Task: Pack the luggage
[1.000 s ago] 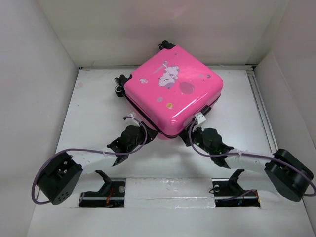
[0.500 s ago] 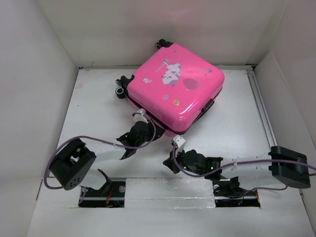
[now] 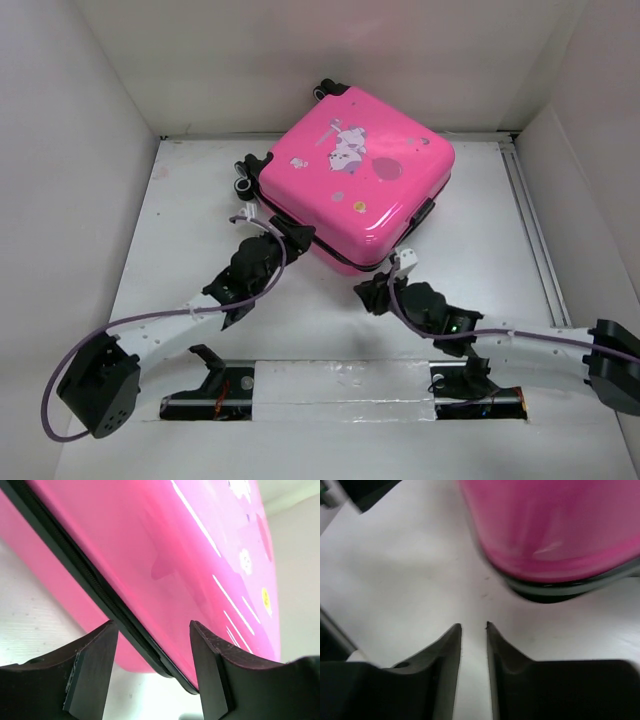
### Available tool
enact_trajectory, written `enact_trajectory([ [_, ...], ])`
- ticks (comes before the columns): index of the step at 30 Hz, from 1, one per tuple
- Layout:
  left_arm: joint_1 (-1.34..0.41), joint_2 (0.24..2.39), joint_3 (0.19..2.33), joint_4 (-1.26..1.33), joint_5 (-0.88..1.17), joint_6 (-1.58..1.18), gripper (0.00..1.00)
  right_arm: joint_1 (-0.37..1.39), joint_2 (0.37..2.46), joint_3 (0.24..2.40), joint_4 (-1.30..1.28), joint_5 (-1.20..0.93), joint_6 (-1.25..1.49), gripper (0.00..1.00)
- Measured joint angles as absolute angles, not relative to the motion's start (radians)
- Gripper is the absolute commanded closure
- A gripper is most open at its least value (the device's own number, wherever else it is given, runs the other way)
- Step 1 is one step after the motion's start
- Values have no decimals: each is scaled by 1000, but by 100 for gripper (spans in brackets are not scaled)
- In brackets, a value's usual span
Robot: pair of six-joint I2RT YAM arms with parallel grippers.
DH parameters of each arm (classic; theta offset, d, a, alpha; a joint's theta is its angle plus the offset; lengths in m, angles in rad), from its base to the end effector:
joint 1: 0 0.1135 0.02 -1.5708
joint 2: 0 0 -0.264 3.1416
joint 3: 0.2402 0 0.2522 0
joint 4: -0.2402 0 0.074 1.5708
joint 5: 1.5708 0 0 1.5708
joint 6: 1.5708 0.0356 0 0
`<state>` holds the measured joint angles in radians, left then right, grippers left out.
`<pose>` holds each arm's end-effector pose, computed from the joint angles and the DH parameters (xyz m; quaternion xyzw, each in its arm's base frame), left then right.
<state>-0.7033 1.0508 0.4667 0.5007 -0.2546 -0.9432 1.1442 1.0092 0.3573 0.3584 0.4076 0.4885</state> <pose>0.1845 -0.1447 0.2485 -0.1727 0.7145 -0.4290 0.5251 0.1008 0.1878 0.2052 -0.1390 0.7833 0.3141 0.5182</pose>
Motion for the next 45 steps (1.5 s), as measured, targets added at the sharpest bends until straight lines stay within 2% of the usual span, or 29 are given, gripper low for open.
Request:
enact_trajectory([
  [2, -700, 1046, 465, 505, -248, -945, 48, 1073, 950, 320, 355, 403, 476, 61],
  [6, -717, 1084, 437, 520, -216, -951, 52, 916, 877, 296, 355, 342, 463, 61],
  [13, -819, 1172, 384, 534, -183, -965, 54, 731, 881, 295, 353, 127, 447, 62],
  [19, -832, 1211, 384, 581, -153, -967, 55, 597, 909, 295, 342, 109, 386, 64],
  [25, -832, 1215, 384, 596, -139, -957, 56, 542, 836, 278, 355, 90, 387, 61],
  [34, -832, 1232, 384, 609, -121, -943, 56, 448, 964, 286, 389, -57, 300, 60],
  [45, -832, 1262, 395, 617, -113, -923, 58, 422, 1037, 285, 541, -185, 215, 56],
])
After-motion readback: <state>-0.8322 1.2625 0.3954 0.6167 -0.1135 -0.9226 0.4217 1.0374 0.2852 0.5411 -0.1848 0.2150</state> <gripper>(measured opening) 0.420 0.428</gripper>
